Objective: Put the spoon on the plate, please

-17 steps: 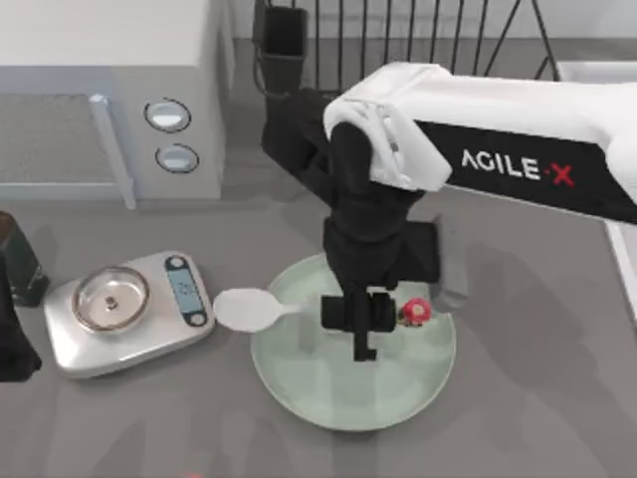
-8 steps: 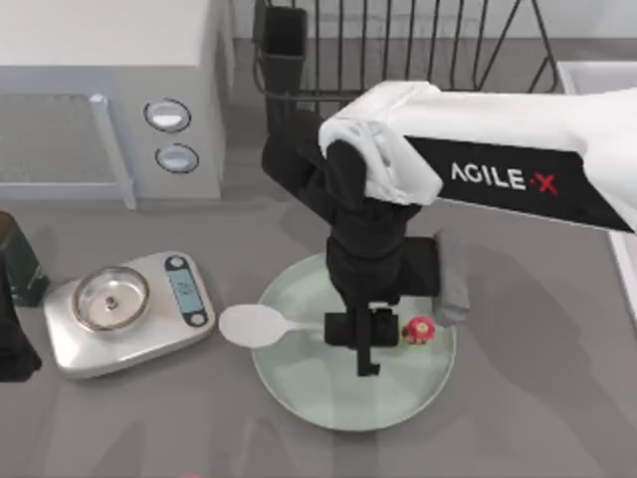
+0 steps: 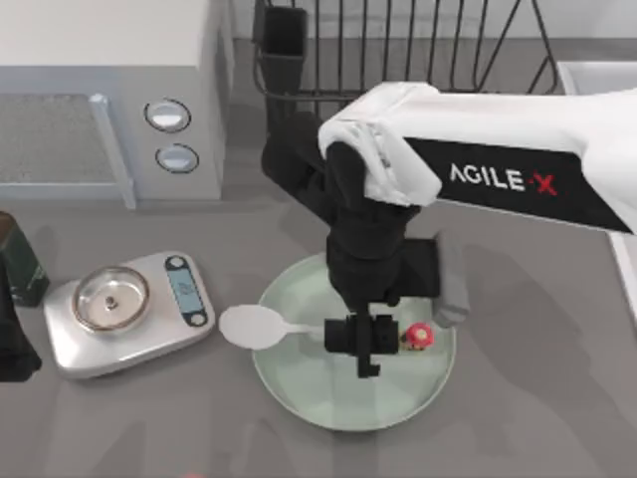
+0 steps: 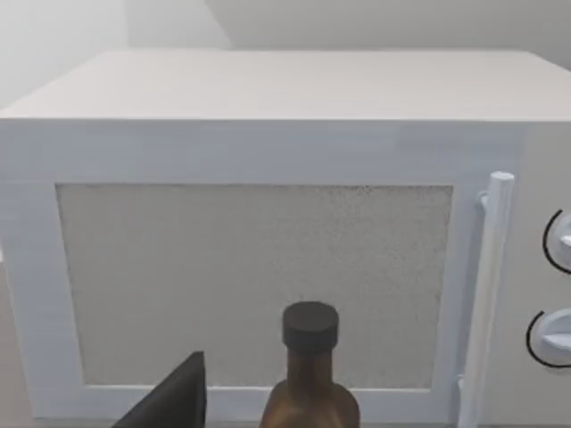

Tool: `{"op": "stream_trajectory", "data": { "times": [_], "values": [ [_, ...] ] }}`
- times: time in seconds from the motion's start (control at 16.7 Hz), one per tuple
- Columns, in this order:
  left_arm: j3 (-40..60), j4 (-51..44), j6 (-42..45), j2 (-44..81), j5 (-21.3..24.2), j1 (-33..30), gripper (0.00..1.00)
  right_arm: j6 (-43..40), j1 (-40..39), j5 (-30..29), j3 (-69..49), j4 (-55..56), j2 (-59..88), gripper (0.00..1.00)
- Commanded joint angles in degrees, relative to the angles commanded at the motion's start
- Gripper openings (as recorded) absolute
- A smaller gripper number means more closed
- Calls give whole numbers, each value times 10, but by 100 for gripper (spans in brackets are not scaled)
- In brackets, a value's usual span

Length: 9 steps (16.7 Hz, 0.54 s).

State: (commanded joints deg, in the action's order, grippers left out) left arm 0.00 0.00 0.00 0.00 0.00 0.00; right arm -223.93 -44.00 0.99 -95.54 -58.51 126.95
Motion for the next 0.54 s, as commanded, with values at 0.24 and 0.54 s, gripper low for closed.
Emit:
{"op": "stream_trajectory", "data": {
  "times": [0.24,0.54],
  "values": [
    [0,0,0,0,0,0,100,0,0,0,0,0,0,100],
    [0,0,0,0,0,0,100,0,0,0,0,0,0,100]
  ]
}}
